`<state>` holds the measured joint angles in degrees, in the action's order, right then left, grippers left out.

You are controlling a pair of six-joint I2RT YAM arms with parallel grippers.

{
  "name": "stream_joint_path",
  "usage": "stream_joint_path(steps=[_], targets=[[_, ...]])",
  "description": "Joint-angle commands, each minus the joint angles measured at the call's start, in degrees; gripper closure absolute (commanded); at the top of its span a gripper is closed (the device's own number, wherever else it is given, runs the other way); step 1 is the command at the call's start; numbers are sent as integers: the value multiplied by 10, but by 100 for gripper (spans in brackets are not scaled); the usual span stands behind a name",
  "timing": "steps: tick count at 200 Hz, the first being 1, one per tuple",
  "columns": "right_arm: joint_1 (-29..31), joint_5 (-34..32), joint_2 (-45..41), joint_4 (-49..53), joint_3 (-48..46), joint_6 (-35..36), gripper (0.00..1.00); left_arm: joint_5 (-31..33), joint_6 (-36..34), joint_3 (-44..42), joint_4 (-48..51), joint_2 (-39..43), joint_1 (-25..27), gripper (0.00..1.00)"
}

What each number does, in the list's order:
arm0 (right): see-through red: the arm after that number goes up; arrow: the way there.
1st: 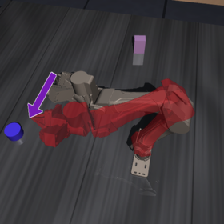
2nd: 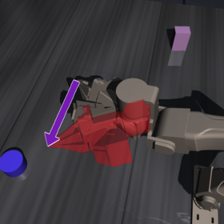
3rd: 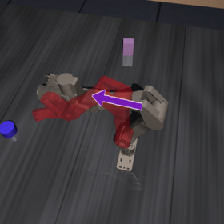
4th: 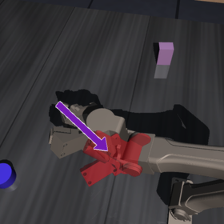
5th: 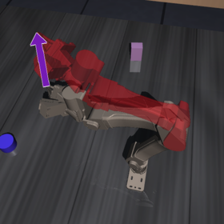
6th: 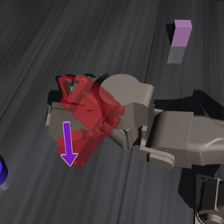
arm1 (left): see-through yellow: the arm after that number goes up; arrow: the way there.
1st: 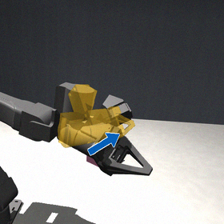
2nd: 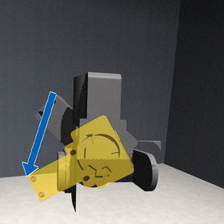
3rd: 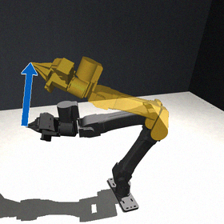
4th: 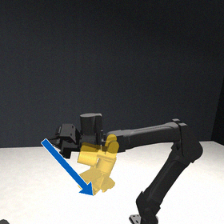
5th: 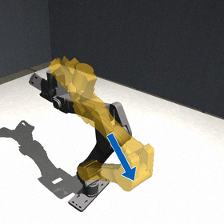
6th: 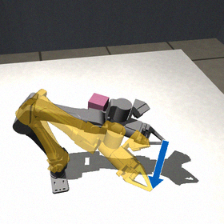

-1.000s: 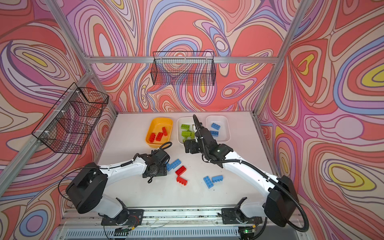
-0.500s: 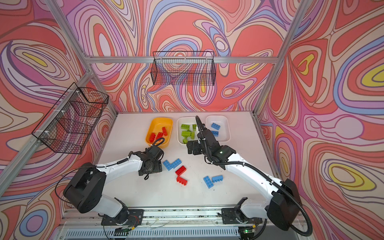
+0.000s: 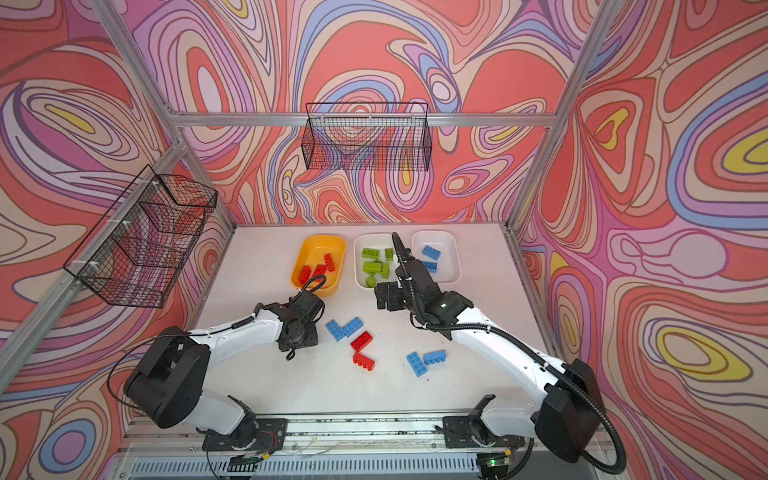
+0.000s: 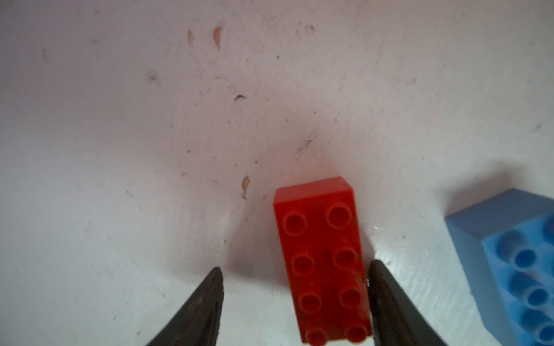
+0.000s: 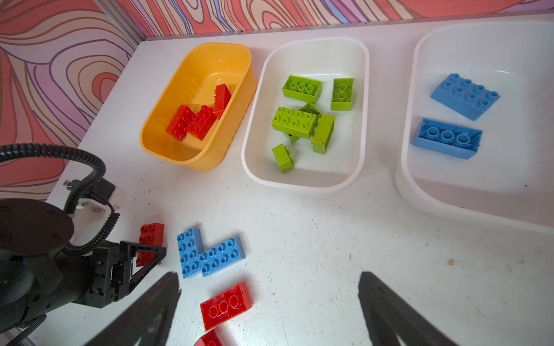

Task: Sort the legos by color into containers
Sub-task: 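Raise the right gripper from the yellow tub while the left gripper grasps a red brick, then carry the red brick with the left gripper and drop it into the yellow tub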

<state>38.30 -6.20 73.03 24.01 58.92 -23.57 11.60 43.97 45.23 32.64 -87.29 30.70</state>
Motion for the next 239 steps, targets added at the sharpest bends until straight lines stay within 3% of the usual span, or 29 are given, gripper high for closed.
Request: stream_joint_path(steps=[1, 51, 76, 133, 177, 239], targets=[[-3, -8, -23, 10, -13, 2, 2, -5, -9, 5, 8, -27, -4, 49], [-5, -8, -32, 15, -22, -2, 2, 4, -19, 19, 27, -43, -4, 79], [-5, -9, -37, 11, -27, -5, 2, 8, -23, 24, 37, -47, -4, 85], [-7, -12, -44, 20, -22, -5, 2, 23, -38, 67, 76, -34, -4, 86], [-7, -14, -51, 32, -17, -8, 2, 52, -69, 152, 114, -29, -8, 86], [-8, -8, -54, 42, -21, -19, 2, 17, -118, 328, 100, -119, -85, 85]])
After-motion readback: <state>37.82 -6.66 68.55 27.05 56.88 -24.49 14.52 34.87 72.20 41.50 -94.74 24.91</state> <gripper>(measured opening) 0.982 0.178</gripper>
